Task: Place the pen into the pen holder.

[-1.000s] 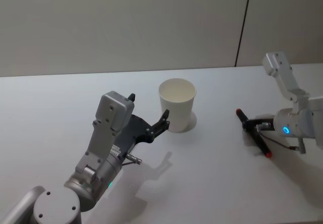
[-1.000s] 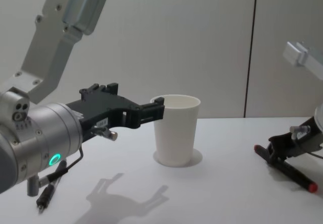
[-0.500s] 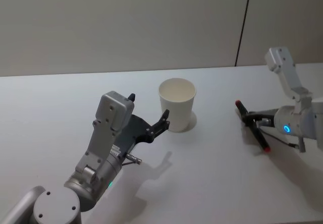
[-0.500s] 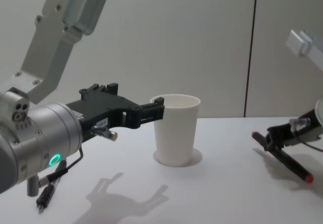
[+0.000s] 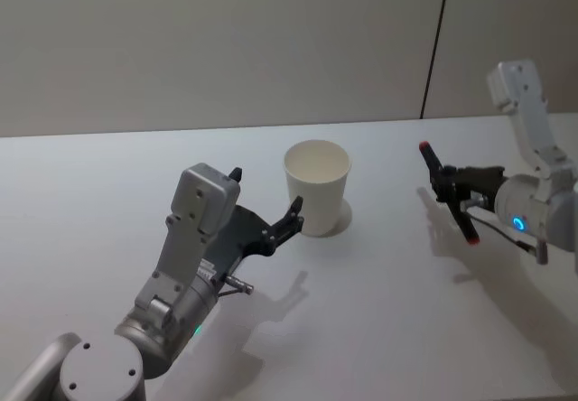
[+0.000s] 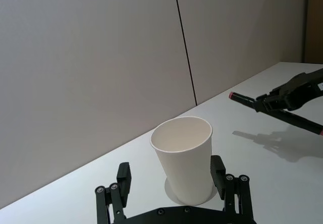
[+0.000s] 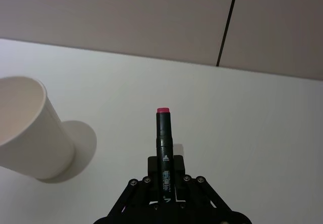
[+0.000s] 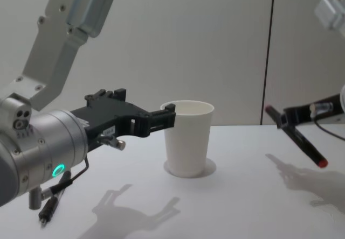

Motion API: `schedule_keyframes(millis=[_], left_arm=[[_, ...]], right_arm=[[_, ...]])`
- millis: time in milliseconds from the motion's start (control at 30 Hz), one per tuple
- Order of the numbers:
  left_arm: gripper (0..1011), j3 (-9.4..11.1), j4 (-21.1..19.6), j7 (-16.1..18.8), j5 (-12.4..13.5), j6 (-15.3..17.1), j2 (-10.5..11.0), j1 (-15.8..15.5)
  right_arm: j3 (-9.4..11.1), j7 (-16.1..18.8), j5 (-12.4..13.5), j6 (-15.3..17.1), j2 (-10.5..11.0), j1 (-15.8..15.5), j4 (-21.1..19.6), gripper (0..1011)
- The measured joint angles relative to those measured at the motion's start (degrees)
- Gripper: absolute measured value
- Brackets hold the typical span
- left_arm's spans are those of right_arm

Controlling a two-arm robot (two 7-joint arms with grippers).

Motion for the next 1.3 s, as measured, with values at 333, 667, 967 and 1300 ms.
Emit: schedule_keyframes(millis=[333,667,967,1300], left_arm=[[1004,0.0,0.0,0.0,0.0,0.0,0.0,0.0],[1004,0.0,0.0,0.0,0.0,0.0,0.0,0.0],[1004,0.0,0.0,0.0,0.0,0.0,0.0,0.0],[1004,0.0,0.0,0.0,0.0,0.0,0.0,0.0]], right_arm=[[0.1,0.1,-0.1,-6.8,0.6,-2.0,-4.3,164],[0.0,1.0,-1.2,-14.3,0.7,-2.3,-7.1,164],[-1.1,0.2,-1.6,-20.4,0.2,-4.3,-10.4,164],[-2.9,-1.8,-1.9,-26.4,-1.3,-6.3,-12.0,165]])
